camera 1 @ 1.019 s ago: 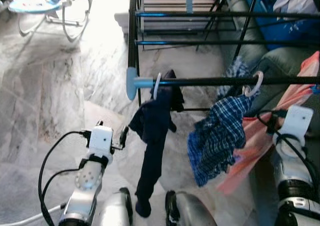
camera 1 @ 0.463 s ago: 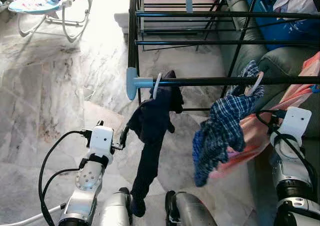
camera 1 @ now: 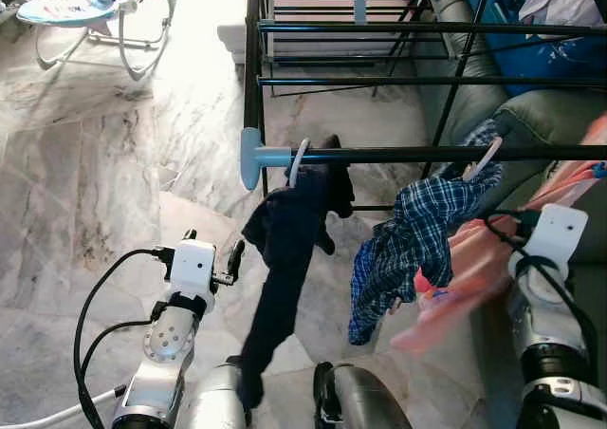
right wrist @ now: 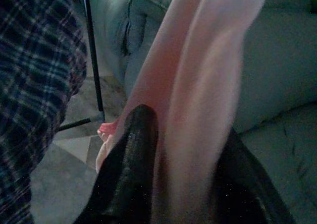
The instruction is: Hang hanger
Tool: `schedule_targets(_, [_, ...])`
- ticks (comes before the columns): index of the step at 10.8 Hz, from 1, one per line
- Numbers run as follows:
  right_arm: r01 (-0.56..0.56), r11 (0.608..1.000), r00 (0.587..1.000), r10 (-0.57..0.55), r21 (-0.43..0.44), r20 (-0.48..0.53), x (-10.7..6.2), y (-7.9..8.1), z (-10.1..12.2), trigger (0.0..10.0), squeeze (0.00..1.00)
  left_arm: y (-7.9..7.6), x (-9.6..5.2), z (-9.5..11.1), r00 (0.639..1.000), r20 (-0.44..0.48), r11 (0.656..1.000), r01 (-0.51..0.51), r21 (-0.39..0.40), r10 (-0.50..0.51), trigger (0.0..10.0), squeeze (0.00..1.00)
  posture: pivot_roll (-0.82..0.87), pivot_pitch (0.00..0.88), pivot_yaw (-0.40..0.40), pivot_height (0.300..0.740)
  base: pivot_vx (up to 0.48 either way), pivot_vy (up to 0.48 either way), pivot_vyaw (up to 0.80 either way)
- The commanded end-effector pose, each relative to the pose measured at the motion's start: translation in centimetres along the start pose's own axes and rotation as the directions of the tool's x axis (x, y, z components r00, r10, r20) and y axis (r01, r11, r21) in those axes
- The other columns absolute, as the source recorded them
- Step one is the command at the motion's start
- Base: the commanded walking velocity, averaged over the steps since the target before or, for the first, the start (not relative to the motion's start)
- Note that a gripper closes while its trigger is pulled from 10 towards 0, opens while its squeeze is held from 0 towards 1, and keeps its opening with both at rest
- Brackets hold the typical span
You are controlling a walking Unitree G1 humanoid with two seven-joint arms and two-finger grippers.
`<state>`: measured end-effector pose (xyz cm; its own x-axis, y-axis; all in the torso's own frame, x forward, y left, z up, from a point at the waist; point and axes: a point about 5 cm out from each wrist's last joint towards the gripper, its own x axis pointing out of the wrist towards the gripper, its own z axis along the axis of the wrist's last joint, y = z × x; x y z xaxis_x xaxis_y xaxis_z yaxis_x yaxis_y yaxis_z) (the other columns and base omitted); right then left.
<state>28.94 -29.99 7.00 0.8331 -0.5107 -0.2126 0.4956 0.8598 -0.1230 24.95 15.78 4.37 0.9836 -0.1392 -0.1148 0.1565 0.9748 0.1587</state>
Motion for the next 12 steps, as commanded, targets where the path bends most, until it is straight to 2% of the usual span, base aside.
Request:
schedule_targets(1, [-0.004,1.000,1.000,0.004,0.006,0.003,-0.2,-0.1,-0.2,0.0,0.00,-0.1,-0.3,-0.5,1.000,-0.025,1.000,0.005,0.007,-0.005,10.0,0.00,-0.04,0.213,-0.033,0.740,0.000,0.000,0.00])
schedule_targets(5, [-0.007,1.000,1.000,0.008,-0.015,0.030,-0.2,-0.1,0.3,0.0,0.00,-0.2,-0.2,-0.5,1.000,-0.024,1.000,0.009,0.009,-0.009,10.0,0.00,-0.04,0.212,-0.032,0.740,0.000,0.000,0.00])
schedule_targets(8, [-0.001,1.000,0.996,0.004,-0.030,0.086,0.3,-0.4,1.6,0.0,0.00,-0.2,-0.1,-0.5,1.000,-0.024,1.000,0.012,0.009,-0.012,10.0,0.00,-0.04,0.206,-0.034,0.740,0.000,0.000,0.00])
schedule_targets(9, [-0.010,0.999,0.993,0.014,-0.033,0.114,0.0,-0.2,1.8,0.0,0.00,-0.3,-0.1,-0.5,1.000,-0.023,1.000,0.011,0.008,-0.011,10.0,0.00,-0.03,0.203,-0.037,0.740,0.000,0.000,0.00])
schedule_targets(10, [-0.034,0.999,0.977,0.037,-0.018,0.212,-1.1,0.1,2.5,0.0,0.00,-0.2,-0.2,-0.6,1.000,-0.024,1.000,0.004,0.008,-0.003,10.0,0.00,-0.03,0.199,-0.040,0.740,0.000,0.000,0.00])
schedule_targets(11, [-0.047,0.999,0.966,0.048,-0.010,0.253,-2.0,0.2,2.8,0.0,0.00,-0.1,-0.2,-0.6,1.000,-0.025,1.000,-0.001,0.009,0.001,10.0,0.00,-0.03,0.195,-0.040,0.740,0.000,0.000,0.00])
schedule_targets(12, [-0.061,0.998,0.955,0.056,0.007,0.291,-3.2,0.3,3.1,8.8,0.00,0.0,-0.3,-0.6,1.000,-0.022,1.000,-0.012,0.015,0.013,10.0,0.00,-0.03,0.197,-0.040,0.740,0.000,0.000,0.00])
